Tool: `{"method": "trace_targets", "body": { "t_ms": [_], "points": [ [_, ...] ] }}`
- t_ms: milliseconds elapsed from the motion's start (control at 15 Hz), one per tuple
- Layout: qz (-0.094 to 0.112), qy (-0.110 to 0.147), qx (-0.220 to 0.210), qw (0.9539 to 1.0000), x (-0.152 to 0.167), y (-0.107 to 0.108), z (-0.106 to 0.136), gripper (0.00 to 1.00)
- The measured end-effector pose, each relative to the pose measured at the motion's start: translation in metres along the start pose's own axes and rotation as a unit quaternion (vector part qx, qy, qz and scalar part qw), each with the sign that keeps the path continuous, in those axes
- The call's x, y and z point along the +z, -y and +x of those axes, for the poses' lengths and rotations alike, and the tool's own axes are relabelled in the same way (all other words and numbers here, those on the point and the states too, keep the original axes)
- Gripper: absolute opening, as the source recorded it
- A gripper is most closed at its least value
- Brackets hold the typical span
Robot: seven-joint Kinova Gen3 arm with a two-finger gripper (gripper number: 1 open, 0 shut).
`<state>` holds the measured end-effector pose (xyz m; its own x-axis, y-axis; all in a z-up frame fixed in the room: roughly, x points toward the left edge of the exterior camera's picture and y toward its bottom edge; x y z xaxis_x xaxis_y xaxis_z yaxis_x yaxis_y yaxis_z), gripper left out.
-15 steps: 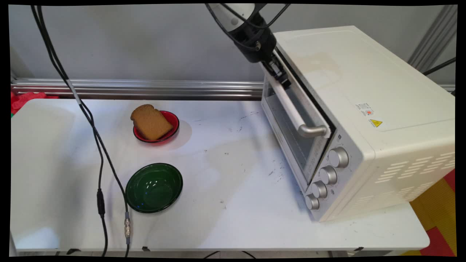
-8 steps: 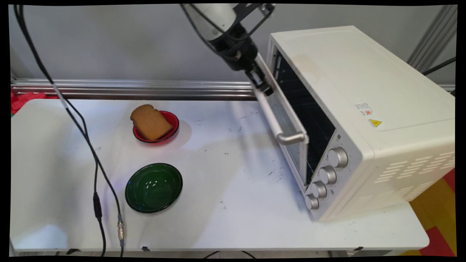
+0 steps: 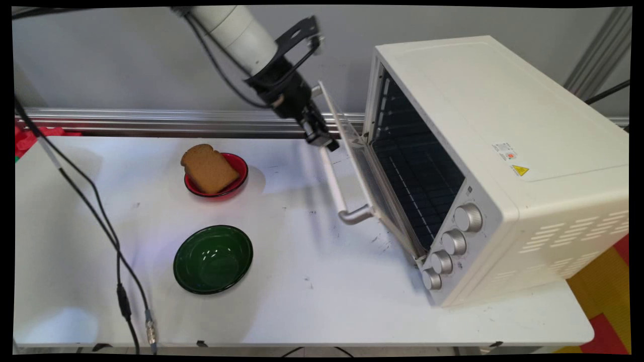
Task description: Open the oven
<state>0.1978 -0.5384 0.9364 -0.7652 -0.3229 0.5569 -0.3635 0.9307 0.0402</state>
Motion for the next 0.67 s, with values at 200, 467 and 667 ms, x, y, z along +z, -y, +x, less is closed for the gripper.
{"method": "trace_targets", "body": {
  "t_ms": [200, 467, 667],
  "points": [
    [-0.003, -0.008, 0.013, 0.9999, 0.008, 0.003, -0.025, 0.00],
    [-0.006, -0.016, 0.029, 0.9994, 0.020, 0.006, -0.054, 0.00],
    [-0.008, -0.020, 0.040, 0.9990, 0.028, 0.010, -0.079, 0.00]
  ]
}}
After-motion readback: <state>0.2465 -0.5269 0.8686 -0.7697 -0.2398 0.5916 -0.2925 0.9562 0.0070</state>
